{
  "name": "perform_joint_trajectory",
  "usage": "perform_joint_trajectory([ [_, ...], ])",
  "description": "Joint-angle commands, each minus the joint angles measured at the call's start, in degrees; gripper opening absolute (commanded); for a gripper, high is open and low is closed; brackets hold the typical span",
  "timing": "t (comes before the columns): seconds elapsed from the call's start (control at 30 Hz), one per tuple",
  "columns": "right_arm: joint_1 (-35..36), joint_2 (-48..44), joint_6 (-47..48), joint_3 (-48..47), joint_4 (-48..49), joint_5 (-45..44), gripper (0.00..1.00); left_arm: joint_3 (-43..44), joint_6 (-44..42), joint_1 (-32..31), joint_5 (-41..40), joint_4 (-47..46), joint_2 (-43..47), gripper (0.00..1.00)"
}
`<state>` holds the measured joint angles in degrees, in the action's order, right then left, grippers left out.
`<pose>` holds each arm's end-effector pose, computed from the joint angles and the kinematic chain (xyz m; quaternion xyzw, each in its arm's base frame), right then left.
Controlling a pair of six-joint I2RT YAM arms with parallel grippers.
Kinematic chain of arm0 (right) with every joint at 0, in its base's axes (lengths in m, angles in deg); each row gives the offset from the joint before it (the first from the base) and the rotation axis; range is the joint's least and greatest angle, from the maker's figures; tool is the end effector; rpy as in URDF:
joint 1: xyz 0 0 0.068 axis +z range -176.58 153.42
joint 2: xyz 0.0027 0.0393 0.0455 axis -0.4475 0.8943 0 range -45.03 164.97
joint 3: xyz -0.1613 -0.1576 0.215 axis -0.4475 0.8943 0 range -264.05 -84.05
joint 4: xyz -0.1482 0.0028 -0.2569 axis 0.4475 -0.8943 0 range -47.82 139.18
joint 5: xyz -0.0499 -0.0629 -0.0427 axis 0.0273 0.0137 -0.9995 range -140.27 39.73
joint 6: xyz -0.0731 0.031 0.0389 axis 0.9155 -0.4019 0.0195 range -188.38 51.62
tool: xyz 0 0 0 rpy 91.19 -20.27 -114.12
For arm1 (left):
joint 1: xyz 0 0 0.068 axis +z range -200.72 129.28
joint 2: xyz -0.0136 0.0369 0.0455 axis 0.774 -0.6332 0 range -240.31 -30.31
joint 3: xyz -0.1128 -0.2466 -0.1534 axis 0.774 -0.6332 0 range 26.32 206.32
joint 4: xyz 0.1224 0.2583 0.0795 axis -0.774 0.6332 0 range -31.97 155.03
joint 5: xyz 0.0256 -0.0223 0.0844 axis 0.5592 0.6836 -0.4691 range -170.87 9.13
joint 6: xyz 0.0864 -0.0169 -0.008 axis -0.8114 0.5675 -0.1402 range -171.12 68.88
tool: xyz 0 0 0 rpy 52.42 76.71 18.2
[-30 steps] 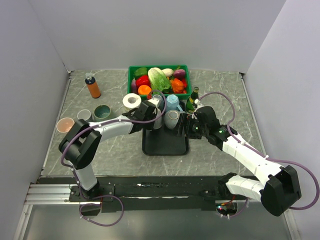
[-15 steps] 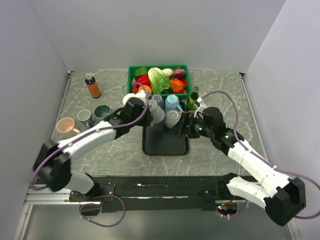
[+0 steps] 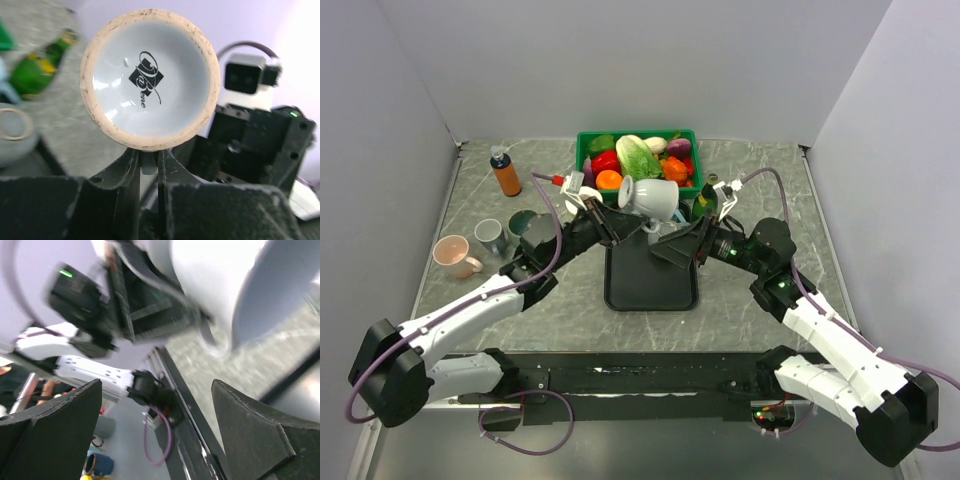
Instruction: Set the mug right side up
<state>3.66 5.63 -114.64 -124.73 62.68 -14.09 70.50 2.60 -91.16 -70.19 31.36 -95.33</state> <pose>0.1951 0.1675 0.3672 -0.1333 0.6763 0.5958 0.4122 0.2395 -0.2234 0.3599 -0.0085 0.6708 -0.5836 0.4575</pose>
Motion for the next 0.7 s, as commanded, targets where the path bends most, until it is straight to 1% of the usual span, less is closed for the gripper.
perform_joint_trajectory([
  [0.0,0.4,0.6,-2.6,-2.1,11.7,2.9,0.95,-1.4,11.7,-0.2,9.8,-27.3,-1.3,0.01],
  [0.03,0.4,0.6,-1.9,-2.8,9.3,2.5,0.95,-1.8,13.2,-0.2,10.3,-31.6,-1.7,0.01],
  [0.13,0.5,0.6,0.1,-4.8,5.7,0.8,0.94,-3.6,17.3,-0.2,10.9,-39.5,-3.2,0.01],
  [0.33,0.6,-1.3,0.4,-3.2,5.7,-2.2,0.93,-4.7,21.1,-0.3,10.8,-44.6,-4.9,0.01],
  [0.4,0.5,-1.8,0.9,-3.0,5.9,-3.3,0.90,-5.0,21.9,-0.4,10.8,-45.5,-5.5,0.01],
  [0.43,0.4,-1.9,1.0,-3.1,6.2,-4.3,0.83,-5.1,21.9,-0.8,10.5,-45.7,-5.5,0.01],
  [0.5,0.4,-2.0,0.9,-3.3,6.6,-5.2,0.76,-5.3,21.6,-1.5,9.7,-45.9,-5.6,0.01],
  [0.53,0.4,-2.0,0.9,-3.4,7.1,-5.9,0.71,-5.3,21.3,-1.7,9.7,-45.6,-5.6,0.01],
  [0.6,0.4,-2.6,-0.1,-2.5,10.6,-6.1,0.67,-5.4,20.4,-2.2,9.2,-44.7,-5.2,0.01],
  [0.67,0.5,-2.8,-0.7,-2.0,12.2,-6.4,0.66,-5.4,19.9,-2.5,8.9,-44.7,-5.2,0.01],
])
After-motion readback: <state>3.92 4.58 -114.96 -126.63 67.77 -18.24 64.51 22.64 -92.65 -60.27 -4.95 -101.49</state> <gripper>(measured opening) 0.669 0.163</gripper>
